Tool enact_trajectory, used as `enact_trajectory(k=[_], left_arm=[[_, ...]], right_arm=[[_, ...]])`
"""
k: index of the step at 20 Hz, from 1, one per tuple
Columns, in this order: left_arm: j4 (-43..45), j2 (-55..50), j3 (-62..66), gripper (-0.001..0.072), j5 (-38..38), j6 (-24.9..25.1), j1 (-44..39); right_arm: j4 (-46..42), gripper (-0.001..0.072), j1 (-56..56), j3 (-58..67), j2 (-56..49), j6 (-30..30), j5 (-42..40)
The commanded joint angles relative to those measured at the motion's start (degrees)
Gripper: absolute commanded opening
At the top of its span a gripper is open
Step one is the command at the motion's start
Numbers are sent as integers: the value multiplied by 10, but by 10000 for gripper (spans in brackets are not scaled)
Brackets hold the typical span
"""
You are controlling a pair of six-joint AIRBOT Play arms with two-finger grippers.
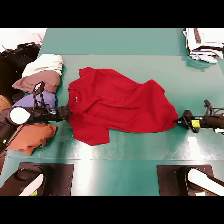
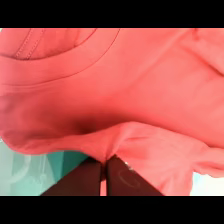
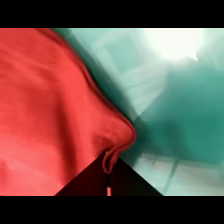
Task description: Fold the shirts.
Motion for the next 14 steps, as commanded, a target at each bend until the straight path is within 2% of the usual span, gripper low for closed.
enact_trajectory(k=[1,5,8,11,14], left_arm=[[21,1,53,25,-32,9,0],[95,1,282,25,-140,57,0],[105,1,497,25,-193,100,0],[105,1,702,24,-215,105,0],[104,1,855,24,-209,99,0]], right_arm=[[2,14,41,23,40,-10,-21],[2,13,68,190,139,-9,31],[-1,13,85,369,195,-9,35],[-6,13,84,534,226,-9,40],[-75,13,84,658,246,11,61]])
